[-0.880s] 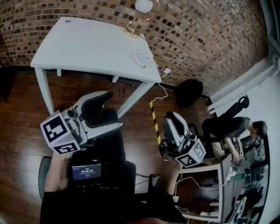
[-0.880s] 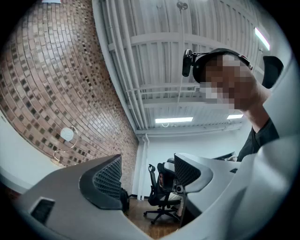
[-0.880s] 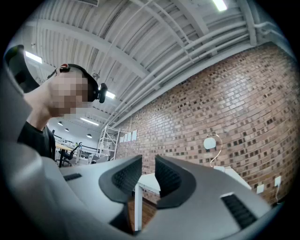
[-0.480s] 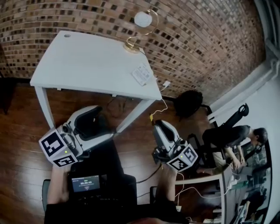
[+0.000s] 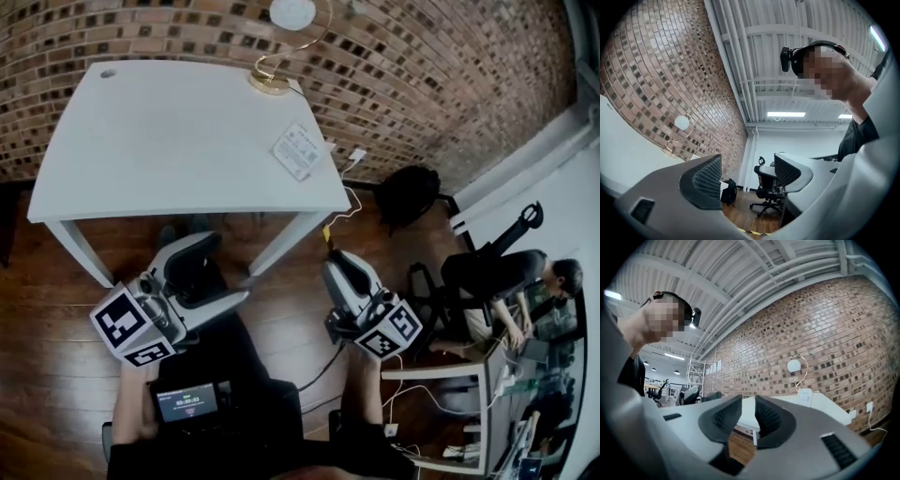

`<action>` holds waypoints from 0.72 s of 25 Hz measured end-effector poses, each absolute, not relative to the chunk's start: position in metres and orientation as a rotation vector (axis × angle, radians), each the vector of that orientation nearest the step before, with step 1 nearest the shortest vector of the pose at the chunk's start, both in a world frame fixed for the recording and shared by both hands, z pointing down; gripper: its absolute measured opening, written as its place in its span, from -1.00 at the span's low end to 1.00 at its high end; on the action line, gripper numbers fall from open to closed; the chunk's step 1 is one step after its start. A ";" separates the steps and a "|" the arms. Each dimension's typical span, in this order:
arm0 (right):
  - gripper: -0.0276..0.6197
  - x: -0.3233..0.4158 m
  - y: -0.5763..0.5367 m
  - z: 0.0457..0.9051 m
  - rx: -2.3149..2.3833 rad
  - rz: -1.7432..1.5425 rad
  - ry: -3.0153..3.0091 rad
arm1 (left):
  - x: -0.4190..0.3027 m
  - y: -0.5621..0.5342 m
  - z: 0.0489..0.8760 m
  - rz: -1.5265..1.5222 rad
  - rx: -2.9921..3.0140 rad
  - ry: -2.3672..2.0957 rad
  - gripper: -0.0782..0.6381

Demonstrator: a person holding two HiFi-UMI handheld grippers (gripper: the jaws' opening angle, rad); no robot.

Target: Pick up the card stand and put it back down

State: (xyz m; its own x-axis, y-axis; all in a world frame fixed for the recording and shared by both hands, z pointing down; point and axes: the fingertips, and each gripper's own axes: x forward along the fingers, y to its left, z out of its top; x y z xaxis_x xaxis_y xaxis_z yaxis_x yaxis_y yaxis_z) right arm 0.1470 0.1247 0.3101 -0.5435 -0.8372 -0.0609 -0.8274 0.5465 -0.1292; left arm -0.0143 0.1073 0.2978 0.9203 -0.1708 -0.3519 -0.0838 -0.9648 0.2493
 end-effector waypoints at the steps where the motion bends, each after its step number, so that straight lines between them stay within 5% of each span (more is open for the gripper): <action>1: -0.56 0.150 0.119 0.317 -1.437 -0.150 2.659 | -0.010 0.101 0.301 -0.543 2.843 -0.193 0.20; 18: -0.56 0.197 0.046 0.327 -1.440 -0.103 2.696 | 0.023 0.038 0.294 -0.540 2.861 -0.228 0.20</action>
State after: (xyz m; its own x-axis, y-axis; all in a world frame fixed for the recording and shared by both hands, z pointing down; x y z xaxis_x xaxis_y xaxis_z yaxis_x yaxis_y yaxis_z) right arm 0.1971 0.0455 0.3271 -0.5540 -0.8315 -0.0420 -0.8258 0.5552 -0.0988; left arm 0.0229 0.0381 0.2941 0.9204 -0.1913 -0.3411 -0.1102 -0.9637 0.2431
